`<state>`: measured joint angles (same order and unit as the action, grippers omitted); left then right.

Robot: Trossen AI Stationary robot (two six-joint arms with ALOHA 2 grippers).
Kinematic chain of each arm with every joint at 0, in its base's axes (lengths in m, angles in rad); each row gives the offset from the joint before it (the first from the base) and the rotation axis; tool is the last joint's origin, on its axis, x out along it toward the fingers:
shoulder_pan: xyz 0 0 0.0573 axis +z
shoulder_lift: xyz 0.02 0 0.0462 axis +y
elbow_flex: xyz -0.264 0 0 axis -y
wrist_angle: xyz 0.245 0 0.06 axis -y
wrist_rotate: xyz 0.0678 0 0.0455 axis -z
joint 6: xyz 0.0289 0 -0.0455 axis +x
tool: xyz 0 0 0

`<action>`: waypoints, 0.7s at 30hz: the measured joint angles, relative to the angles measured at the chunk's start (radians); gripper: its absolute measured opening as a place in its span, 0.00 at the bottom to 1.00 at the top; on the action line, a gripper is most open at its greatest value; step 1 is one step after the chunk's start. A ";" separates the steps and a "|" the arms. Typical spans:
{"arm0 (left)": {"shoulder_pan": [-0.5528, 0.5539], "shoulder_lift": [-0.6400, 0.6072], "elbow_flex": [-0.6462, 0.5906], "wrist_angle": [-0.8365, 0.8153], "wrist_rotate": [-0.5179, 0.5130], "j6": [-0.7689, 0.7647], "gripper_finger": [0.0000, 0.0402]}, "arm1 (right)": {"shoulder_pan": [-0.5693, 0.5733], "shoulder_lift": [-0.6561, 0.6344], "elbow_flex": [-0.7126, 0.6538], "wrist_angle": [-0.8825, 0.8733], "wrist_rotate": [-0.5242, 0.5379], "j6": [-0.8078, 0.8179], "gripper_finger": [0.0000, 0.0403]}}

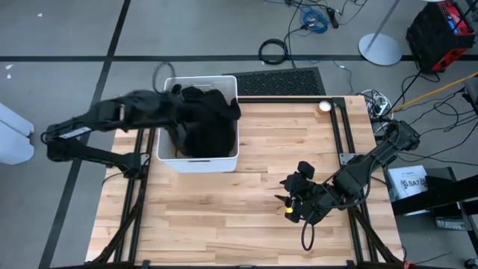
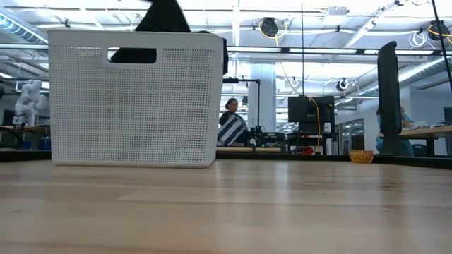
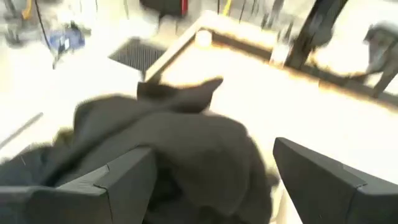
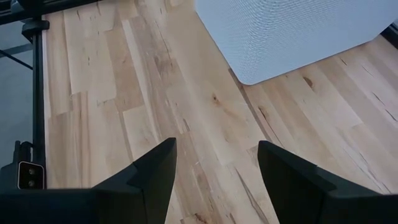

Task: Sort clothes
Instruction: Put the black shirt into the white laundry bin

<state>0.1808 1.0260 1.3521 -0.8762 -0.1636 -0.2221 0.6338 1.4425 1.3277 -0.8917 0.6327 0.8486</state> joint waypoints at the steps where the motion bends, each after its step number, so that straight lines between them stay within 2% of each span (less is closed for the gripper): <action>1: 0.000 -0.003 0.024 0.012 -0.001 0.002 0.81 | 0.000 0.000 0.000 0.000 0.000 0.000 0.53; 6: 0.000 -0.005 0.080 0.119 -0.045 0.052 0.81 | 0.000 0.000 0.000 0.000 0.000 0.001 0.53; 11: 0.026 0.021 0.080 0.122 -0.151 0.056 0.81 | 0.000 0.000 0.000 0.000 0.000 0.003 0.53; 16: 0.040 0.079 0.042 0.163 -0.079 0.056 0.81 | 0.000 0.000 0.000 0.000 0.000 0.003 0.53; 21: 0.040 0.143 -0.080 0.286 -0.078 0.069 0.81 | 0.000 0.000 0.000 0.001 0.000 0.003 0.53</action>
<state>0.2206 1.1687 1.2723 -0.5904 -0.2412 -0.1535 0.6338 1.4429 1.3277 -0.8909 0.6323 0.8516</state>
